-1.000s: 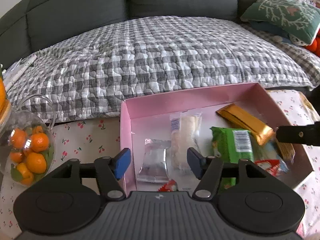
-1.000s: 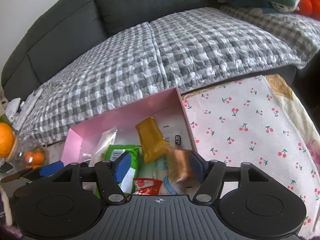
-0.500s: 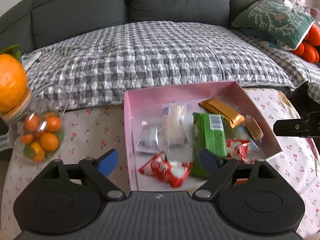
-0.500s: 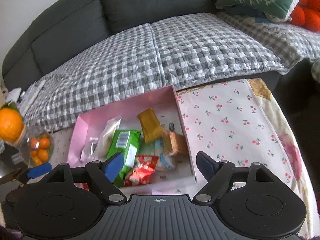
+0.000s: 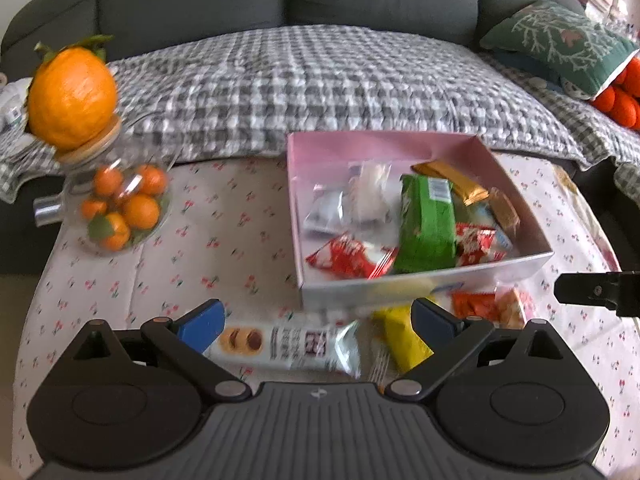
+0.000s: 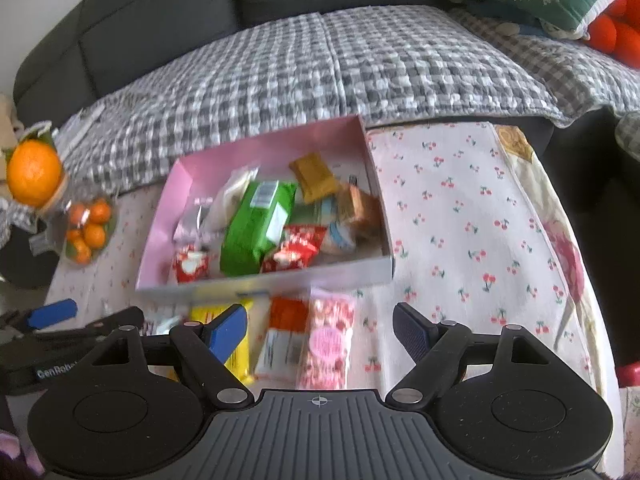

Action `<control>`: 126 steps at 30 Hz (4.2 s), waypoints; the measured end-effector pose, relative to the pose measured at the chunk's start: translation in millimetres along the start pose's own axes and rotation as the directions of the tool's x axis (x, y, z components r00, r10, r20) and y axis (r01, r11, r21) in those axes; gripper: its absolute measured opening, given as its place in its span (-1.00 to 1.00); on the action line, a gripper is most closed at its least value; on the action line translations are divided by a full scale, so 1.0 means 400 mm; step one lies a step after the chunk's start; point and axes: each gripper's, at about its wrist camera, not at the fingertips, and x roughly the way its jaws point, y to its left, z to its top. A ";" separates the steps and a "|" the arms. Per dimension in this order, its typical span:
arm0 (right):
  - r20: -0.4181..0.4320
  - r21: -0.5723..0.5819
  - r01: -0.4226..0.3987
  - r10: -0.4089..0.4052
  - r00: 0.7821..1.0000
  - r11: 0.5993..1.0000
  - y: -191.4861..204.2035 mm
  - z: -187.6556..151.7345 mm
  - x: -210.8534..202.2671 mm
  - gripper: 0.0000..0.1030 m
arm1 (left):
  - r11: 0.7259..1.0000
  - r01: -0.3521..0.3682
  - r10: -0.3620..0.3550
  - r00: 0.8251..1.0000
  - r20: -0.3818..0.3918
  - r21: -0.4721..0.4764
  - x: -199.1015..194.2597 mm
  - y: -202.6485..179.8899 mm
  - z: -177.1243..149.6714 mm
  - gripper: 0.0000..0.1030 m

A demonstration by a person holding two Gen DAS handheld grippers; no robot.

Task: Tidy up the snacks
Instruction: 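Move left gripper to the yellow snack pack while right gripper reaches the pink candy bag, then close left gripper on the yellow pack while right gripper closes on the pink candy bag, then lift the yellow pack with left gripper while right carries the pink bag toward the box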

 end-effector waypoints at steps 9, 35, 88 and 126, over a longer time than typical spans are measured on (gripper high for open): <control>-0.012 -0.005 -0.005 0.005 1.000 1.000 0.011 -0.057 -0.009 0.85 | 0.998 0.018 -0.020 1.000 -0.024 -0.067 -0.021 0.030 -0.055 0.98; -0.086 0.144 0.062 -0.049 0.995 0.988 -0.059 -0.054 0.109 0.83 | 0.990 0.139 -0.139 0.990 0.006 0.000 0.023 -0.072 -0.097 0.27; -0.127 0.183 0.028 -0.005 0.992 0.983 -0.101 -0.049 0.107 -0.38 | 0.996 0.089 -0.089 0.995 -0.044 0.002 0.079 -0.169 -0.085 -0.16; 0.196 0.338 -0.236 0.177 0.964 0.911 -0.115 0.063 0.091 -0.38 | 0.998 0.059 -0.055 0.991 0.124 -0.026 0.090 -0.087 0.088 -0.16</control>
